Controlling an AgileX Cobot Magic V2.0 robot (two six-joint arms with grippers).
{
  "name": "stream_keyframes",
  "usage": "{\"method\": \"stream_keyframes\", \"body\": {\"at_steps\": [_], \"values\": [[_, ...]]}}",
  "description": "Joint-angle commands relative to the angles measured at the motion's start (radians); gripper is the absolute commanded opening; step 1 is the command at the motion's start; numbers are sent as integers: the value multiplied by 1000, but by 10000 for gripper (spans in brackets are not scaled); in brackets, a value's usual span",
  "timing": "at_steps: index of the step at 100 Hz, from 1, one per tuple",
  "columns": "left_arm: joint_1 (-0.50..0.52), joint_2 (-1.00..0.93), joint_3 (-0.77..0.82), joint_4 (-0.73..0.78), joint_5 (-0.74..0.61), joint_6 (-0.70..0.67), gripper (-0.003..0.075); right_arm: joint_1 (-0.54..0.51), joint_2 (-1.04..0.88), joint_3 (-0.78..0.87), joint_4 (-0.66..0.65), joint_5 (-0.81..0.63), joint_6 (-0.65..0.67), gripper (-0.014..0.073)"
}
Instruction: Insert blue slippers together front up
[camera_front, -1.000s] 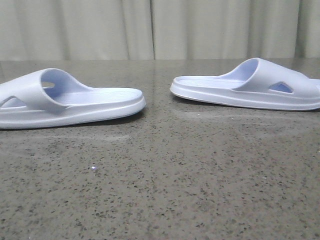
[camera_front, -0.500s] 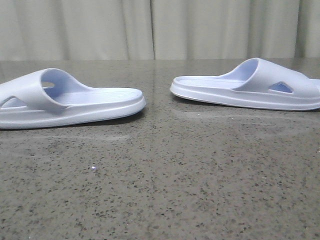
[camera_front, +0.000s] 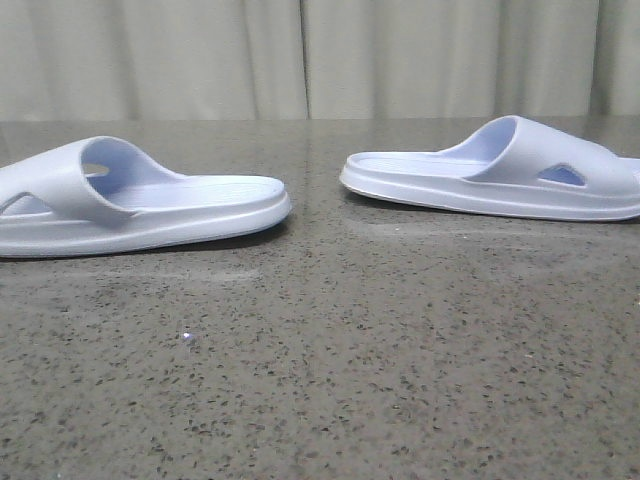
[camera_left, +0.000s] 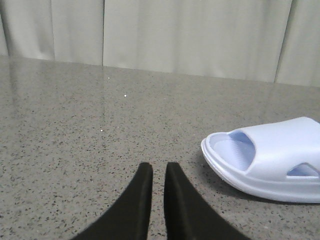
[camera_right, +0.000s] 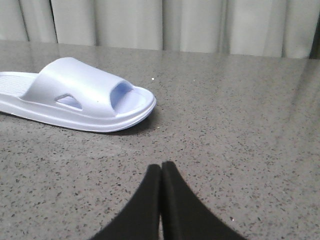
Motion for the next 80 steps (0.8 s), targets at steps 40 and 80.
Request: {"method": "stream_keyframes", "body": {"at_steps": [40,80], "values": [[-3,10,4,-507,-167,-6,15,-8,5,19,260,-292,0,-106],[-3,162,-247,-324,-26,-6,15,-8,100,-99,516,-258,0,-76]]}}
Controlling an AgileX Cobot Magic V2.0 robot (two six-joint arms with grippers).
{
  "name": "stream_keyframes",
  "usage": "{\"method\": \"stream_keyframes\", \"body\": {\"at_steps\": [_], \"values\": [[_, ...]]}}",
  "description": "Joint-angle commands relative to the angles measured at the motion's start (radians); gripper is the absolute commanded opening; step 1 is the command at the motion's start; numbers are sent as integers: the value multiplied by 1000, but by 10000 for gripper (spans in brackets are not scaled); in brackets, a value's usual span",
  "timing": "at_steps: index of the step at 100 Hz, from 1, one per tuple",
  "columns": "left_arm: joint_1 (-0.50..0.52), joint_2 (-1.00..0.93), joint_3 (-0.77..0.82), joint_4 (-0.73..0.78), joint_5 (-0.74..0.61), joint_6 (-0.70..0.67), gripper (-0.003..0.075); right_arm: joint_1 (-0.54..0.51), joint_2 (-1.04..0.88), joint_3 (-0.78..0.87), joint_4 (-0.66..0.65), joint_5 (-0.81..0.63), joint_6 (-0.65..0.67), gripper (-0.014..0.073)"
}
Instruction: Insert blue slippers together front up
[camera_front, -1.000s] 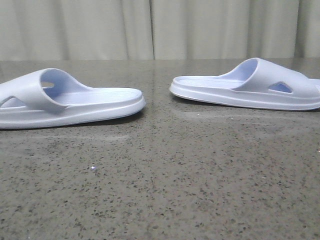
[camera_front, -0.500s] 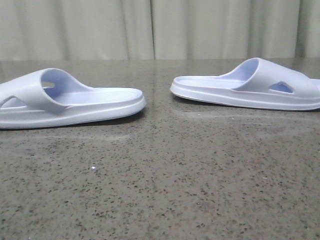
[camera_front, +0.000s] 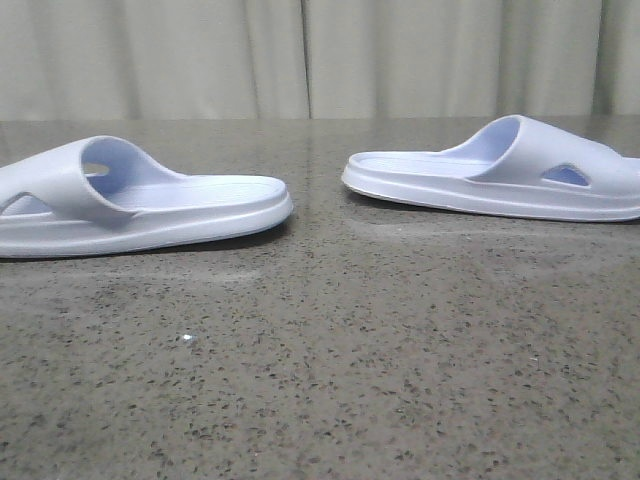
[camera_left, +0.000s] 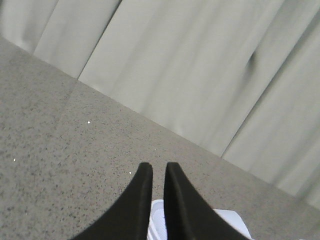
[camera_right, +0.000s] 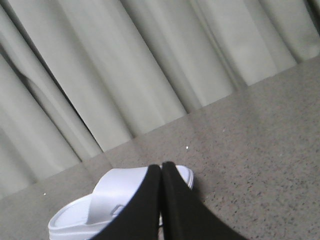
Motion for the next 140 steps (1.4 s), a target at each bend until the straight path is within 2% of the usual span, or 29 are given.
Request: {"method": "stream_keyframes", "body": {"at_steps": [1,27,40,52,58,65,77,84,92,97,116,140], "values": [[-3,98,-109,90,7,0,15,-8,81,-88,3,-14,0,-76],[-3,471,-395,234,216,0,15,-8,480,-353,3,121,0,-77],[-3,613,-479,258,342,7,16,-8,649,-457,3,204,0,-78],[-3,686,-507,258,394,66,16,-8,745,-514,3,236,0,-78],[-3,704,-509,258,402,72,18,-8,775,-534,3,239,0,-71],[-3,717,-513,258,419,75,34,-8,803,-552,3,246,0,-22],[-3,731,-515,254,417,76,125,-11,852,-575,5,263,0,157],[-3,731,-515,247,413,76,195,-18,881,-588,5,263,0,234],[-3,731,-515,242,411,76,274,-35,914,-606,5,265,0,241],[-3,731,-515,232,411,76,294,-51,936,-617,10,267,0,241],[-3,731,-515,204,409,76,294,-124,1046,-689,12,349,0,241],[-3,731,-515,199,409,76,294,-136,1207,-820,12,459,-34,251]]}}
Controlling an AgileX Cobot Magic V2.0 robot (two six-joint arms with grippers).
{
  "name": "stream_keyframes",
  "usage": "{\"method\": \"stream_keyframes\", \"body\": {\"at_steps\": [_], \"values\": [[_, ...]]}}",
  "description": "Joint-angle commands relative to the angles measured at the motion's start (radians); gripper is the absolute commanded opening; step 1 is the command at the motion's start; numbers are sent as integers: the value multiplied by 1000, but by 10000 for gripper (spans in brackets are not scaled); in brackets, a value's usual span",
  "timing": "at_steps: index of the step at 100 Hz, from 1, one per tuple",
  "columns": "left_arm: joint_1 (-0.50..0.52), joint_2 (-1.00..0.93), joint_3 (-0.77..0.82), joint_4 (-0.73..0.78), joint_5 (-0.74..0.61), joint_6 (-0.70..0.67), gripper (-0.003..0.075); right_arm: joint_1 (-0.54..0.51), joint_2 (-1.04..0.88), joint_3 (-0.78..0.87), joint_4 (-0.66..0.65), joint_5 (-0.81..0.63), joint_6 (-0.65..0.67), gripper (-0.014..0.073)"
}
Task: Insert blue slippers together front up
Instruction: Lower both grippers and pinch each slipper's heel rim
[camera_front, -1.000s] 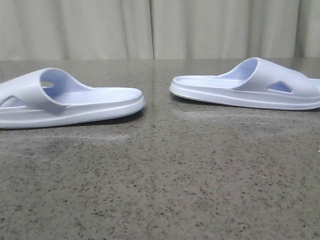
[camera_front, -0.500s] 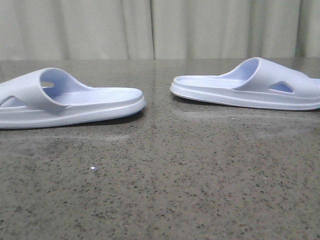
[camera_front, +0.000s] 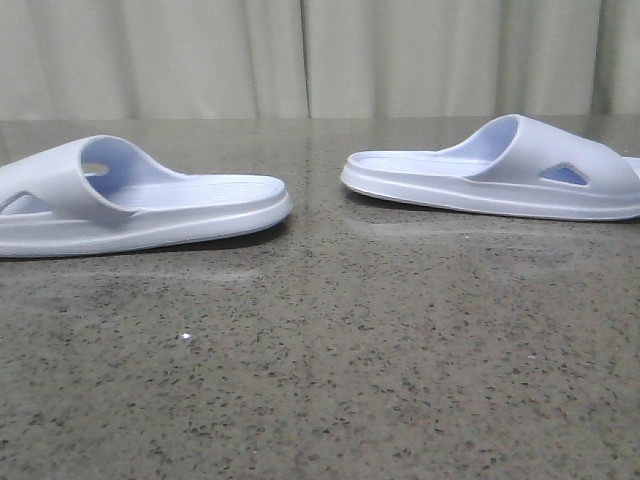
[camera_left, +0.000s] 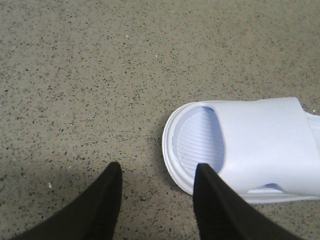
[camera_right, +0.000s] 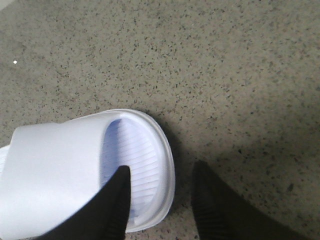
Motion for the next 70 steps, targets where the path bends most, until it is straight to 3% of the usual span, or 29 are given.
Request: {"method": "stream_keyframes", "body": {"at_steps": [1,55,70], "values": [[-3,-3,-35,-22,-62,-2,294,-5,35,-80,7,-2,-28,252],[-3,42,-35,-25,-54,1,294,-51,211,-197,7,160,-108,270],[-3,56,-35,-25,-64,1,294,-76,218,-199,82,195,-202,270]]}}
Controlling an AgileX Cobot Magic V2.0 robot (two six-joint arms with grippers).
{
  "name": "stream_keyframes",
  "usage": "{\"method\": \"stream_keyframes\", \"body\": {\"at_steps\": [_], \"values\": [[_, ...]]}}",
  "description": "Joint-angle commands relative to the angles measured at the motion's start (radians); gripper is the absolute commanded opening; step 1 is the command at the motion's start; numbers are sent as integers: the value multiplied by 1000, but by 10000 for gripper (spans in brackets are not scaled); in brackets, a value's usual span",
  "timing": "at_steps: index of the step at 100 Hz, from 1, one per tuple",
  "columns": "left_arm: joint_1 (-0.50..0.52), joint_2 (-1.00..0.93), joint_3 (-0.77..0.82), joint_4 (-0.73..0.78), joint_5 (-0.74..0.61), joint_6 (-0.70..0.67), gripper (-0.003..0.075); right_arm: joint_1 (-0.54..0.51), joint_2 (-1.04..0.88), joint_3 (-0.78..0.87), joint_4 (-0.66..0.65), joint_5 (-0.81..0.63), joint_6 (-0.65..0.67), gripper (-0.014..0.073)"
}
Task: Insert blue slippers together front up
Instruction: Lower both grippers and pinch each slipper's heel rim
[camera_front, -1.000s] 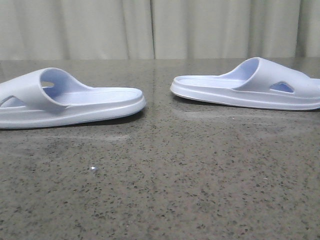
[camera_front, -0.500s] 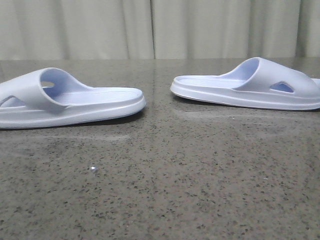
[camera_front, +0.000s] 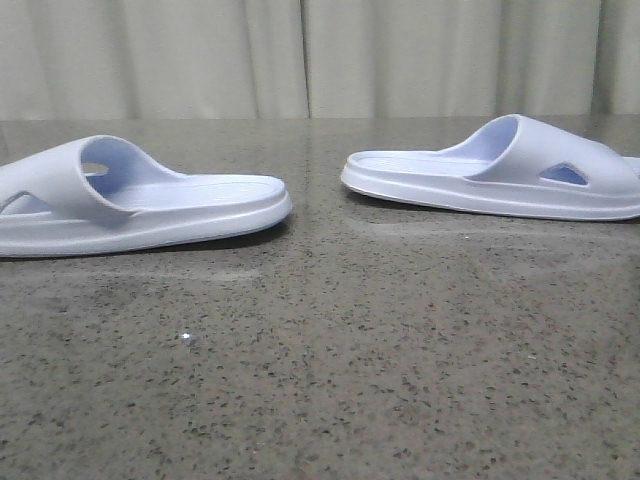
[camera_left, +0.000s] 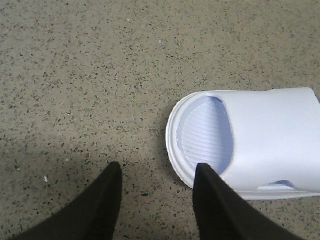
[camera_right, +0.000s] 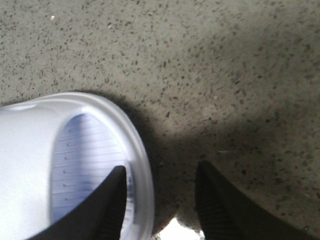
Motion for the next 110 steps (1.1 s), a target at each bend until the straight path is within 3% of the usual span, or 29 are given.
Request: {"method": "stream_keyframes", "body": {"at_steps": [1,16,57,64,91,110], "values": [[-3,2,-35,-21,-64,-1,294,-15,-21,-32,70,-5,-75,270],[-3,2,-35,-21,-66,-1,294,-24,-20,-32,193,16,-189,269],[-3,2,-35,-21,-63,-1,294,-24,37,-32,249,70,-241,256],[-3,2,-35,-21,-61,-1,293,-24,37,-32,259,74,-252,221],[-3,2,-35,-27,-61,-1,293,-24,37,-32,259,82,-252,-58],[-3,7,-35,-38,-61,-1,293,-24,37,-32,259,82,-254,-92]]}}
